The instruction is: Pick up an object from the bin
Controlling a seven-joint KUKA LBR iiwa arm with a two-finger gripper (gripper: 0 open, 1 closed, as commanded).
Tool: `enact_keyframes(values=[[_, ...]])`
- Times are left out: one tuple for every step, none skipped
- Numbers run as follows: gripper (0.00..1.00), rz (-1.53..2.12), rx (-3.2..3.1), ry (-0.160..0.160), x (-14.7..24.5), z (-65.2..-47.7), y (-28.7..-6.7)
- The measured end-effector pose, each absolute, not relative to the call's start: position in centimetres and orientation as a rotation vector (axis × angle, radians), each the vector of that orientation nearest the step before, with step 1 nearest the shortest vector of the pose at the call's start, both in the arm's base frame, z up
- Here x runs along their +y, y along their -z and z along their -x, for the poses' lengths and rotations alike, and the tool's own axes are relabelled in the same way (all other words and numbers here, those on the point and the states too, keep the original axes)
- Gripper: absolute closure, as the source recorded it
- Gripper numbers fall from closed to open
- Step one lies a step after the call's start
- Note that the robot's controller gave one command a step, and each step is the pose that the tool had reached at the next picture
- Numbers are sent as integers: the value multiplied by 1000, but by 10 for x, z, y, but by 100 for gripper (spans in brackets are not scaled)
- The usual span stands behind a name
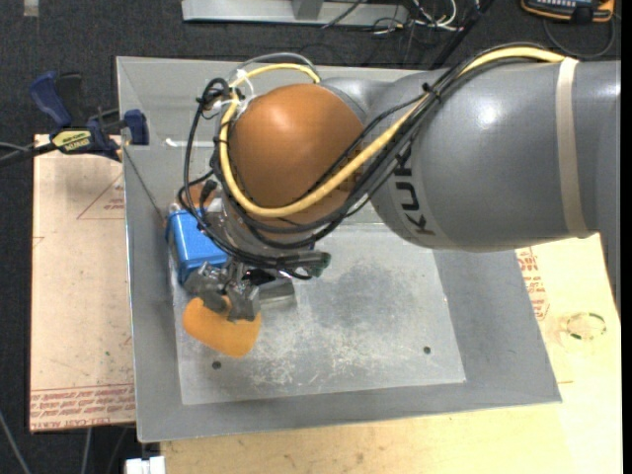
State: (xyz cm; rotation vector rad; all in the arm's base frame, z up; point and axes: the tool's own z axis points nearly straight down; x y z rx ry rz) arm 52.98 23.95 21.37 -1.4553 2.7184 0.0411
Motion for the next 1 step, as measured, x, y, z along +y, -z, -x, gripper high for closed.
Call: enact_keyframes(values=[[100, 1779, 2500, -23, 244, -540, -184]])
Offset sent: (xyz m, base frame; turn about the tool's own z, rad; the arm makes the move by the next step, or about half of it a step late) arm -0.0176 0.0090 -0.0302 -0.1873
